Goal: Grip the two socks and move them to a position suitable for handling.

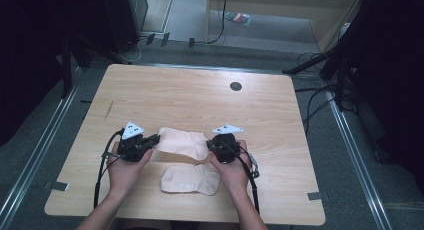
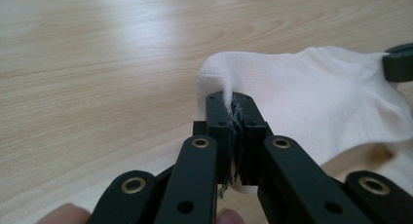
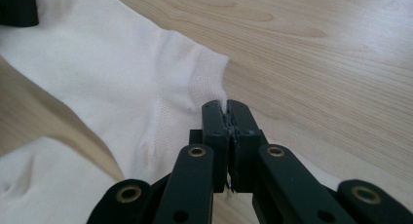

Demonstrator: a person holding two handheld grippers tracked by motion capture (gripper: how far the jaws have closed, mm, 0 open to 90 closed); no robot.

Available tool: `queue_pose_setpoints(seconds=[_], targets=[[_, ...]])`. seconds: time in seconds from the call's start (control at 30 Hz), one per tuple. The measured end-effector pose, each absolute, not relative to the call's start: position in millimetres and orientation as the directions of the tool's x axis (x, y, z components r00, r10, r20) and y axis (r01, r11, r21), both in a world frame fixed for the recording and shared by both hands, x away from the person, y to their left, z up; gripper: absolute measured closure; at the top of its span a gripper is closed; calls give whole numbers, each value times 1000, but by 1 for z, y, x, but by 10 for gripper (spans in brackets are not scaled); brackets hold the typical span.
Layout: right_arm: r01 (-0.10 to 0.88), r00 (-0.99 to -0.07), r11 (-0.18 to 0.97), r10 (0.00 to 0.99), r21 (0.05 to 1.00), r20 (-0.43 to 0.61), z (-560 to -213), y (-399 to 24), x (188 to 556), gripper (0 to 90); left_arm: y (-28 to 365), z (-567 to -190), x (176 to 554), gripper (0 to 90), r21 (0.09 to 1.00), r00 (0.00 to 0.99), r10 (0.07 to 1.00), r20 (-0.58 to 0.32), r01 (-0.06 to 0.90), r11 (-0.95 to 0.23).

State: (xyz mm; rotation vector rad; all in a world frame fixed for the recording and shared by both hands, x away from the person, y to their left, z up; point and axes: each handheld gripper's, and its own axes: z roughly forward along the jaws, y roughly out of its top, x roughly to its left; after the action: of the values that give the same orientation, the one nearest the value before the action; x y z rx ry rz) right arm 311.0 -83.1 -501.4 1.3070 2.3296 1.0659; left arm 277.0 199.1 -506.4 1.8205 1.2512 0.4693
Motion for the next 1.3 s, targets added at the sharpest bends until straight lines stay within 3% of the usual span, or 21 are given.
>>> queue_pose_setpoints(seconds=[0.17, 0.47, 1.07, 1.13, 1.2, 1.23, 1.27, 1.3], targets=[[604, -581, 343, 807, 719, 104, -490, -91, 292, 885, 190, -502, 248, 882, 821, 437, 891, -123, 549, -156], [604, -604, 369, 790, 706, 103, -493, -105, 259, 884, 177, -514, 201, 881, 812, 453, 880, -146, 563, -155], [620, -602, 404, 795, 672, 78, -510, -118, 231, 885, 157, -530, 177, 874, 792, 489, 867, -96, 565, -231], [623, -599, 412, 798, 665, 67, -515, -117, 232, 880, 154, -534, 177, 851, 787, 493, 865, -90, 568, -242], [624, -587, 401, 807, 671, 65, -519, -118, 233, 844, 153, -537, 177, 764, 789, 494, 866, -81, 563, -247], [625, -581, 398, 811, 671, 61, -520, -118, 233, 776, 153, -537, 178, 698, 789, 496, 864, -87, 564, -245], [625, -581, 398, 811, 671, 61, -520, -118, 233, 776, 153, -537, 178, 631, 789, 496, 864, -87, 564, -245], [625, -581, 393, 811, 674, 66, -521, -119, 234, 697, 153, -537, 177, 631, 795, 496, 865, -78, 555, -246]])
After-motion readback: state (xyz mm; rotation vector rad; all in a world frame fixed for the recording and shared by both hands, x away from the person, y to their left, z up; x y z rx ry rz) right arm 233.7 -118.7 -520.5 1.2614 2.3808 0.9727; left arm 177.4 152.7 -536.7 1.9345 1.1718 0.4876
